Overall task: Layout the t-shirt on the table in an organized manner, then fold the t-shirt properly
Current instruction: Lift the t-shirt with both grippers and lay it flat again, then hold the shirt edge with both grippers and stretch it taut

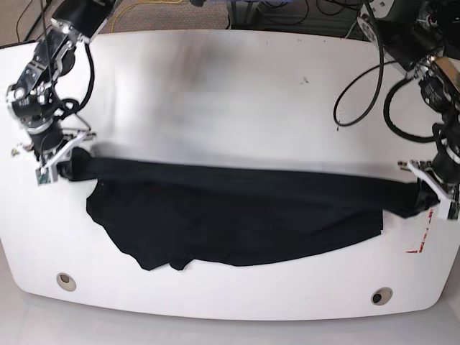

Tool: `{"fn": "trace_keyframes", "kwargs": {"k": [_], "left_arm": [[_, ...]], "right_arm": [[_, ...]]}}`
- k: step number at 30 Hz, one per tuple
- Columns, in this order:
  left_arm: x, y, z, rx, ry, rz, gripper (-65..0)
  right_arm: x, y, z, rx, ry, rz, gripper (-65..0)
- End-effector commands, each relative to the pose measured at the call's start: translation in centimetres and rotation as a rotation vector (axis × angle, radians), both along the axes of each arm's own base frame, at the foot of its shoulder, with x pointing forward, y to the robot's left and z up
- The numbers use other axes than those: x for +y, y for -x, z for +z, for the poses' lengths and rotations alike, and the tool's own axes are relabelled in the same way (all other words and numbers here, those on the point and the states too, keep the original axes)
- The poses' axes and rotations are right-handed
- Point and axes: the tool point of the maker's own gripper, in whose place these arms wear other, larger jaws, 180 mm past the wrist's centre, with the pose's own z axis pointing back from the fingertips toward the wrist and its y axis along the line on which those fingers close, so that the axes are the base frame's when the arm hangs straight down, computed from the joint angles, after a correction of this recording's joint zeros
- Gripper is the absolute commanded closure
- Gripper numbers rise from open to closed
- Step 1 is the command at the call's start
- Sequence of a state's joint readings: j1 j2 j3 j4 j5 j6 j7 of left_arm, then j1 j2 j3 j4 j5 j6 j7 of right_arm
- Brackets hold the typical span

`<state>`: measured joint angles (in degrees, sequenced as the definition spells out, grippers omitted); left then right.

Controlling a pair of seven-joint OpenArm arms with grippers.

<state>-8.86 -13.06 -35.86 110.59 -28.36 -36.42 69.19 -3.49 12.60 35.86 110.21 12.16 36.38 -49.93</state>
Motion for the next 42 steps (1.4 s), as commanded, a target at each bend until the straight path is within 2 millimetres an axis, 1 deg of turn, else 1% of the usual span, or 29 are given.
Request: {"fn": "trace_keyframes", "kwargs": {"k": [1, 2, 4, 11, 14, 19, 23, 28, 29, 32, 34, 37, 40, 42], "left_arm": [[0.9, 1.4, -0.5, 0.009, -0.015, 0.016, 0.0], [1.1, 2.3, -1.5, 0.037, -0.006, 0.021, 0.0], [1.2, 3.7, -3.0, 0.081, 0.007, 0.025, 0.0], [2.0, 7.9, -6.4, 0.195, 0.035, 0.051, 0.0], [2.4, 9.5, -7.6, 0.243, 0.031, 0.065, 0.0], [2.5, 11.5, -8.9, 0.301, 0.005, 0.043, 0.0], [3.0, 12.5, -9.5, 0.333, -0.02, 0.042, 0.0], [4.1, 13.0, -9.8, 0.364, -0.073, 0.074, 0.0], [4.1, 12.8, -9.7, 0.36, -0.079, 0.076, 0.0], [4.3, 11.4, -9.0, 0.318, -0.1, 0.084, 0.0], [4.1, 10.5, -9.0, 0.304, -0.108, 0.073, 0.0], [3.6, 9.2, -9.7, 0.305, -0.11, 0.052, 0.0], [3.6, 8.2, -10.6, 0.318, -0.102, 0.053, 0.0], [3.9, 7.5, -11.3, 0.333, -0.095, 0.061, 0.0]], "right_arm": [[0.8, 0.8, -0.1, -0.034, -0.016, 0.015, -0.2], [1.3, 1.6, -1.0, -0.02, -0.033, 0.016, -0.2], [1.8, 2.7, -2.2, 0.002, -0.053, 0.016, -0.2], [2.8, 5.5, -4.9, 0.083, -0.096, 0.0, -0.2], [3.0, 6.6, -5.8, 0.111, -0.104, -0.005, -0.2], [3.5, 8.0, -7.0, 0.149, -0.126, -0.013, -0.2], [3.9, 8.5, -7.4, 0.16, -0.14, -0.016, -0.2], [4.0, 8.5, -7.4, 0.162, -0.141, -0.015, -0.2], [4.0, 8.5, -7.4, 0.16, -0.141, -0.015, -0.2], [3.9, 8.3, -7.5, 0.16, -0.142, -0.017, -0.2], [3.8, 7.9, -7.5, 0.156, -0.149, -0.021, -0.2], [3.6, 7.2, -7.8, 0.15, -0.161, -0.027, -0.2], [3.5, 7.0, -8.6, 0.164, -0.179, -0.035, -0.2], [3.0, 6.5, -8.6, 0.163, -0.178, -0.036, -0.2]]}}
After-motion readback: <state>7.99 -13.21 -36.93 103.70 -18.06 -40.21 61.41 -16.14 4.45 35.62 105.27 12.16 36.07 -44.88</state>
